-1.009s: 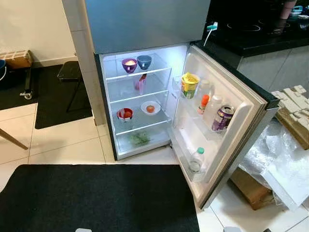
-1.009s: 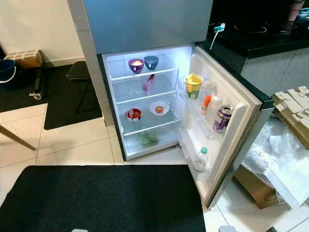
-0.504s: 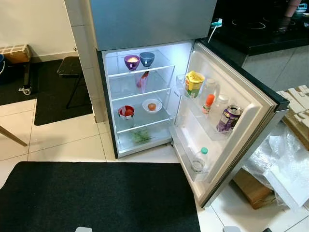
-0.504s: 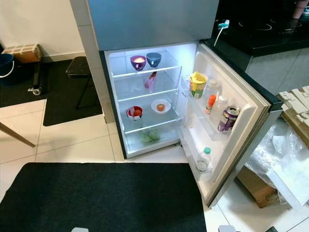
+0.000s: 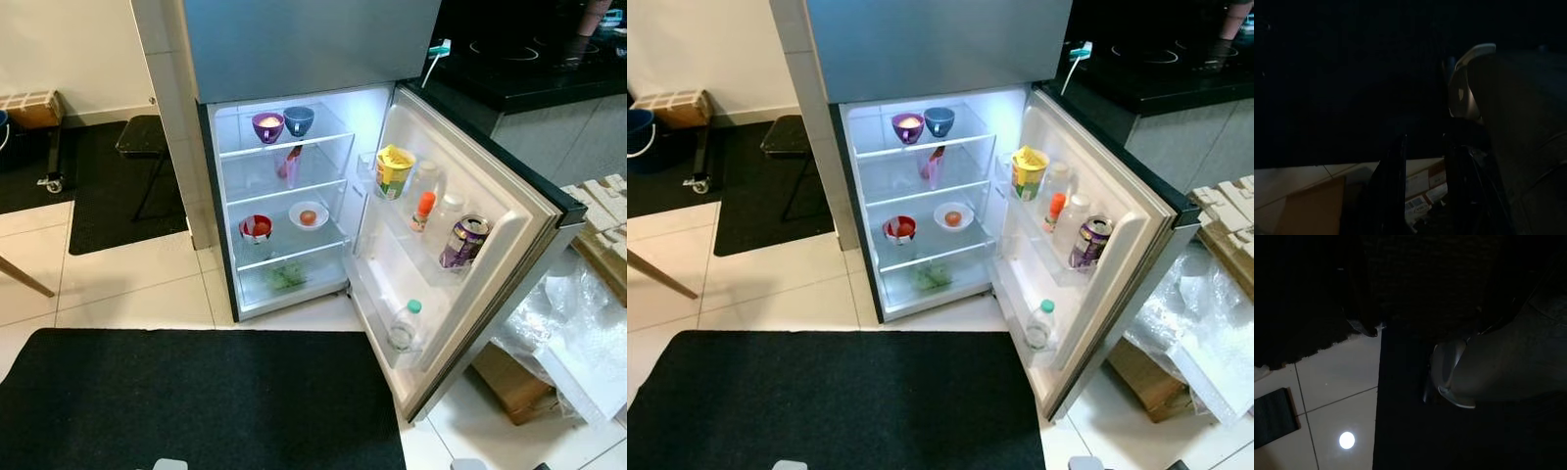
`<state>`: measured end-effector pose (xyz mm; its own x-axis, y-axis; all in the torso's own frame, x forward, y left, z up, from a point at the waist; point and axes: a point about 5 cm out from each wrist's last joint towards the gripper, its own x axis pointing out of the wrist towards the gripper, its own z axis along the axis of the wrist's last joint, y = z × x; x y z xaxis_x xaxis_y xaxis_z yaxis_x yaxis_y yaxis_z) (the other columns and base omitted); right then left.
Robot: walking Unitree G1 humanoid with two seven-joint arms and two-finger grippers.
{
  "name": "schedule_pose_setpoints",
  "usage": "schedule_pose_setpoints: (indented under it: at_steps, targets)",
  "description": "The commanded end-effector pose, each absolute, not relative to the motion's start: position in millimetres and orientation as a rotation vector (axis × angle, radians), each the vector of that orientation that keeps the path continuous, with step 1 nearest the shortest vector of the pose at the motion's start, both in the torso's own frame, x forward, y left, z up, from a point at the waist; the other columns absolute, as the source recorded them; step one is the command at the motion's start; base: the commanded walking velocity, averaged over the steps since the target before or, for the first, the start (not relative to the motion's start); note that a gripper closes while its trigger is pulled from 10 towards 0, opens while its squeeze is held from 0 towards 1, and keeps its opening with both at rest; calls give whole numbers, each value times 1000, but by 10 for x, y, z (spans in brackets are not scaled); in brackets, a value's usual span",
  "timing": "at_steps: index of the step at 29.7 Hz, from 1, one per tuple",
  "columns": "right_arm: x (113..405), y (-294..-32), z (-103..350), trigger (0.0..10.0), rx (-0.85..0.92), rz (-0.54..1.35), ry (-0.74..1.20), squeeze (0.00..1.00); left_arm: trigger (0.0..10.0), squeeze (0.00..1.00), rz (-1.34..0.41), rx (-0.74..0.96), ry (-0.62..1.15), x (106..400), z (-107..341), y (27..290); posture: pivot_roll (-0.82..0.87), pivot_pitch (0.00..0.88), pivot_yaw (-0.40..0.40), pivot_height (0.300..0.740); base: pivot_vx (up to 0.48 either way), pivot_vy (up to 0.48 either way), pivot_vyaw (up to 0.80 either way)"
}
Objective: Restocking fridge
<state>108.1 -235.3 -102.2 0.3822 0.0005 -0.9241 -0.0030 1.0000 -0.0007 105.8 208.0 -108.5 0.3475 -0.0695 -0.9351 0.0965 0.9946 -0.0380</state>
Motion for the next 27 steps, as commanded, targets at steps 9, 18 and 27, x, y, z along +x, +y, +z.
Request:
schedule_pose_setpoints:
  at_steps: [9,18,27]
  targets:
    - [1091,-2333,-1023,10000,5,5,1173,0,10000,0,-158,12,1210,1054,-1105,1946,29,0,-27,740,315,0,0]
    - [1105,-2333,-1019,10000,4,7,1169,0,10000,0,-161,11,1206,1060,-1103,1945,29,0,-27,740,327,0,0]
    - [1093,-2327,-1024,10000,9,5,1172,0,10000,0,-161,-2,1197,1072,-1100,1934,30,0,-28,740,142,0,0]
